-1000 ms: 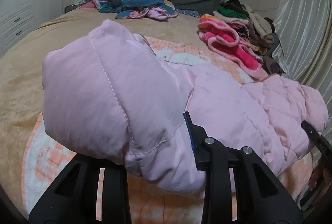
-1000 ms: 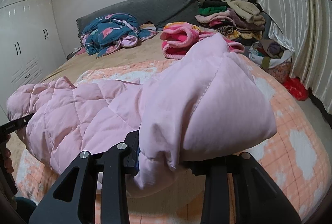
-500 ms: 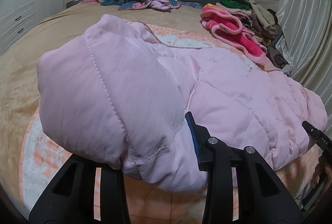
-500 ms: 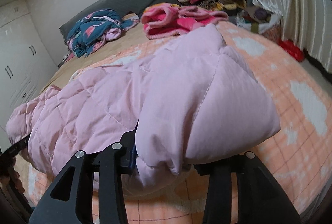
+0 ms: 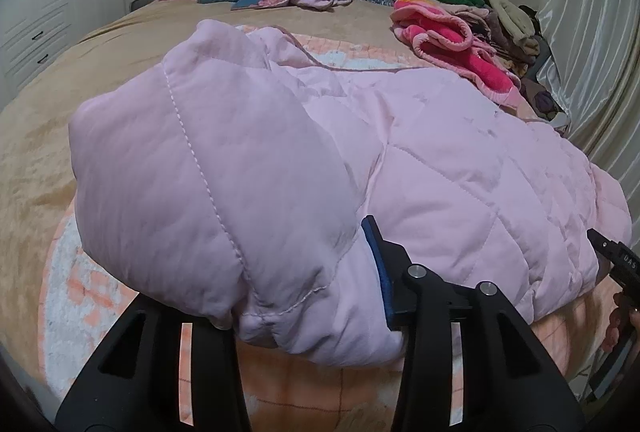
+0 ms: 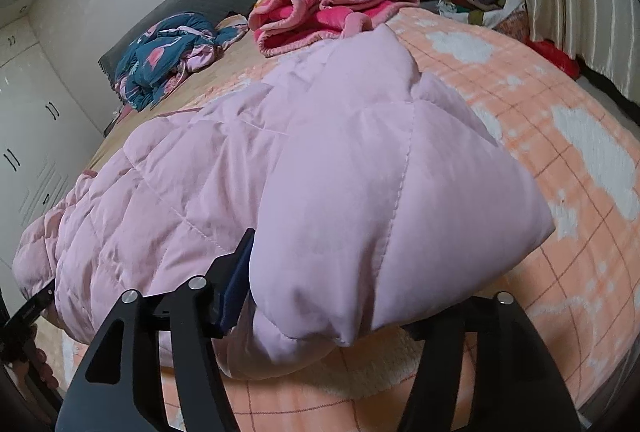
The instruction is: Fold large clothes
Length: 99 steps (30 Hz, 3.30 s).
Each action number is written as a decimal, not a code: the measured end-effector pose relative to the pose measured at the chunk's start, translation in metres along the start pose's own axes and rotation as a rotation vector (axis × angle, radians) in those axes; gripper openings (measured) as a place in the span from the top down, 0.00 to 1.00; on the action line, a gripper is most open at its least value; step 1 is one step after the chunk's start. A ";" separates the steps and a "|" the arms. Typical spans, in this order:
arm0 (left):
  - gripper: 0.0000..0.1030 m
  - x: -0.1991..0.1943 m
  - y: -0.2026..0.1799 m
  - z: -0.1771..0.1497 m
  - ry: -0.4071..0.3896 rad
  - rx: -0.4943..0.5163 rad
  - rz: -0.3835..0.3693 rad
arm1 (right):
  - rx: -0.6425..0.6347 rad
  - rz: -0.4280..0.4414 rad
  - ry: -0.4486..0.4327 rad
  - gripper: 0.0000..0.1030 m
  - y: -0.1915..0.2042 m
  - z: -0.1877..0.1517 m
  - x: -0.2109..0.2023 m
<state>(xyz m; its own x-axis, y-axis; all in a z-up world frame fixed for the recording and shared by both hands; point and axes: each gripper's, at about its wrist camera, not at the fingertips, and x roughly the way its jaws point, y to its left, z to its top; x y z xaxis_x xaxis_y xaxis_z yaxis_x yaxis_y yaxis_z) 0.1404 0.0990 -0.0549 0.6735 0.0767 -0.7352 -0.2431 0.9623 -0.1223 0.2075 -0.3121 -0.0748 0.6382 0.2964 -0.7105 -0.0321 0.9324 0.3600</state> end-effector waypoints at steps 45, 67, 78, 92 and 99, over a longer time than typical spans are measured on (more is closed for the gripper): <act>0.09 -0.190 -0.061 -0.073 -0.174 0.116 -0.037 | -0.421 -0.015 -0.354 0.04 0.089 -0.090 -0.259; 0.09 -0.188 -0.067 -0.096 -0.141 0.142 -0.039 | -0.391 -0.009 -0.243 0.04 0.094 -0.142 -0.230; 0.09 -0.191 -0.070 -0.099 -0.148 0.148 -0.053 | -0.388 -0.001 -0.244 0.04 0.094 -0.143 -0.231; 0.09 -0.192 -0.070 -0.098 -0.150 0.149 -0.045 | -0.404 0.003 -0.241 0.04 0.094 -0.143 -0.231; 0.09 -0.192 -0.070 -0.099 -0.150 0.148 -0.046 | -0.405 0.005 -0.239 0.04 0.095 -0.144 -0.232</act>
<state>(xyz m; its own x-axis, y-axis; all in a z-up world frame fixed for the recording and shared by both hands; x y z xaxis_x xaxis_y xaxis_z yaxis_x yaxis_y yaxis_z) -0.0416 -0.0088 0.0289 0.7808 0.0596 -0.6219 -0.1121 0.9927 -0.0455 -0.0543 -0.2620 0.0370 0.7953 0.2889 -0.5329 -0.3024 0.9510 0.0642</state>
